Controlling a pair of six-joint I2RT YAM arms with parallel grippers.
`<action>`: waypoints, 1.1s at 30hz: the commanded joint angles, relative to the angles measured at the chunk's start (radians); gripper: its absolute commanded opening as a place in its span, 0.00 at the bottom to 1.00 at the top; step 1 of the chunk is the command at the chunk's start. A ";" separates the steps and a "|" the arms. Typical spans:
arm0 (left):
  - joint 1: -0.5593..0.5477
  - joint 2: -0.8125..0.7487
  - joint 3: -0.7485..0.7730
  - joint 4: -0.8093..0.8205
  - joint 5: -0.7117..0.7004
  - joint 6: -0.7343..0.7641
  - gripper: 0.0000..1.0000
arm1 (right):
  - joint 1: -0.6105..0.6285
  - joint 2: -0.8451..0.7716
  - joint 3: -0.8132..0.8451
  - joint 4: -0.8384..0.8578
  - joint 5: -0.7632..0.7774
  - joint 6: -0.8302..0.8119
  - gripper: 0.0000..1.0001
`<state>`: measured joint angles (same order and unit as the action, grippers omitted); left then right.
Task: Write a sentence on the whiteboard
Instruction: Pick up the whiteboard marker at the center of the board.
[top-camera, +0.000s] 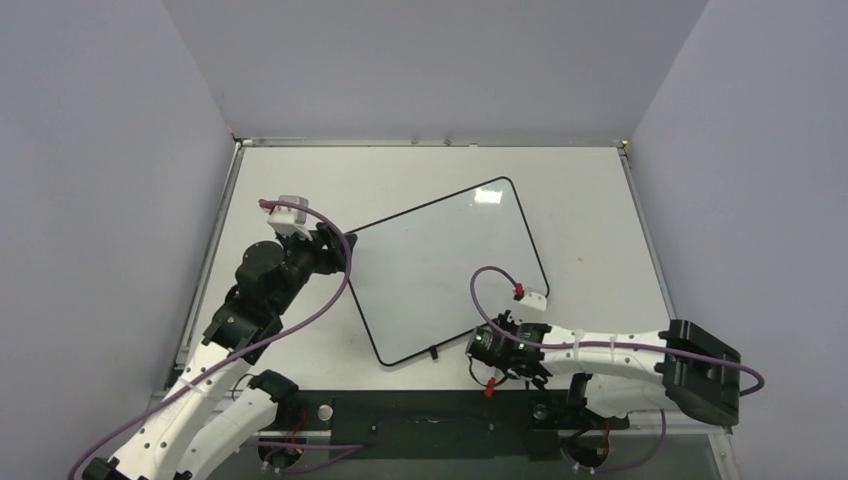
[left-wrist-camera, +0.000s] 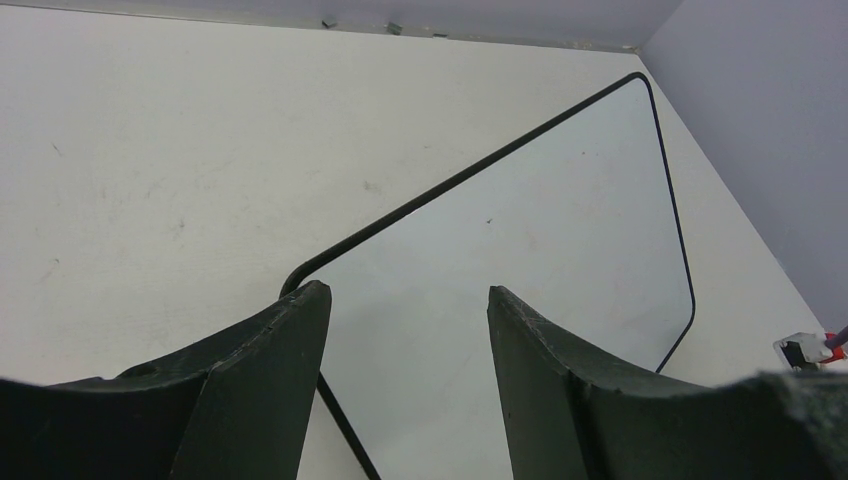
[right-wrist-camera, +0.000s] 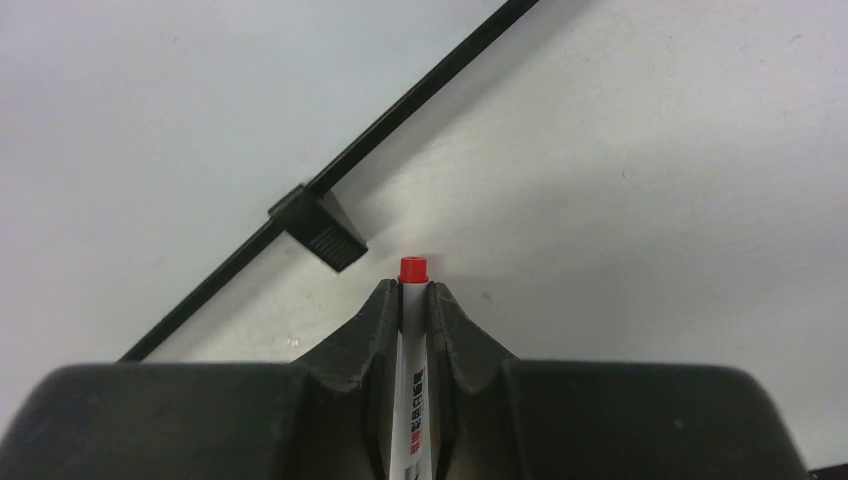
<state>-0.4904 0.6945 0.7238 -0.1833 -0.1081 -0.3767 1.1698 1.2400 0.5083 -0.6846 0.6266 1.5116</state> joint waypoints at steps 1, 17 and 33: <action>-0.005 -0.022 0.018 0.002 0.031 0.006 0.57 | 0.062 -0.146 0.051 -0.162 0.007 0.027 0.00; -0.005 -0.075 0.069 0.078 0.366 -0.087 0.57 | 0.162 -0.403 0.363 -0.231 0.413 -0.016 0.00; -0.007 -0.028 -0.056 0.455 0.602 -0.303 0.57 | -0.059 -0.326 0.533 0.179 0.403 -0.291 0.00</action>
<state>-0.4919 0.6472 0.6910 0.1097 0.4435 -0.6079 1.1175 0.9268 0.9993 -0.6106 1.0264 1.2854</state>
